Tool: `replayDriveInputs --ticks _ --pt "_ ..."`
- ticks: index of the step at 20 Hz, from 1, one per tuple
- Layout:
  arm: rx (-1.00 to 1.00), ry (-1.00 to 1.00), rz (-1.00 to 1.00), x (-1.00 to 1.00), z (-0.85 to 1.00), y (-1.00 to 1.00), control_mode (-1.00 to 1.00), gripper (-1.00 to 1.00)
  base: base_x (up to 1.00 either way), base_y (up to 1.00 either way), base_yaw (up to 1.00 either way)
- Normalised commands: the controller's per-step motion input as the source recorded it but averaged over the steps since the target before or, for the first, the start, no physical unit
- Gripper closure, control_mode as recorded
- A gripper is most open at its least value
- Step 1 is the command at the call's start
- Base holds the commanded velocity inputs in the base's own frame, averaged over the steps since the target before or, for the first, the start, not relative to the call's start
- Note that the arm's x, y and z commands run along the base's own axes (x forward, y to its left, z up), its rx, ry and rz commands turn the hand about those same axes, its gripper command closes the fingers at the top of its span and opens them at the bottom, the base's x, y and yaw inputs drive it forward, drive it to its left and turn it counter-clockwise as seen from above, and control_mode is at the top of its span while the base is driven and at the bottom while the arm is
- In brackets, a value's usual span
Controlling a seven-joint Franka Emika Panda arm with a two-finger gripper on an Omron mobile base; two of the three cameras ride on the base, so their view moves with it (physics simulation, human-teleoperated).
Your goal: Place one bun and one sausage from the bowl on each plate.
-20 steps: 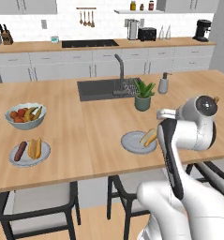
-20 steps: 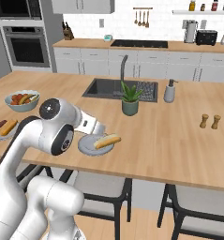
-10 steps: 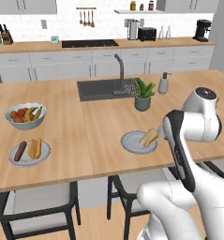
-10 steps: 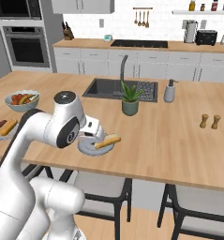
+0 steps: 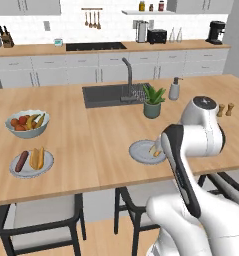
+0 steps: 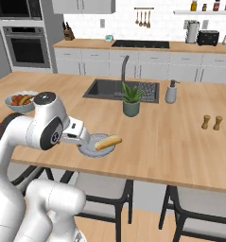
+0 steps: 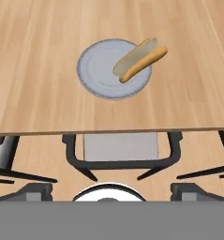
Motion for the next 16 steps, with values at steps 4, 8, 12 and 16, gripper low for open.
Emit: replayDriveInputs --ticks 4,8,12,16 --pt "0.00 0.00 0.00 0.00 0.00 0.00 1.00 -1.00 -0.44 0.18 0.00" --pt "0.00 0.00 0.00 0.00 0.00 0.00 1.00 -1.00 -0.34 0.92 0.00" --pt "0.00 0.00 0.00 0.00 0.00 0.00 1.00 -1.00 0.00 1.00 0.00" --pt "0.00 0.00 0.00 0.00 0.00 0.00 1.00 -1.00 0.08 1.00 0.00"
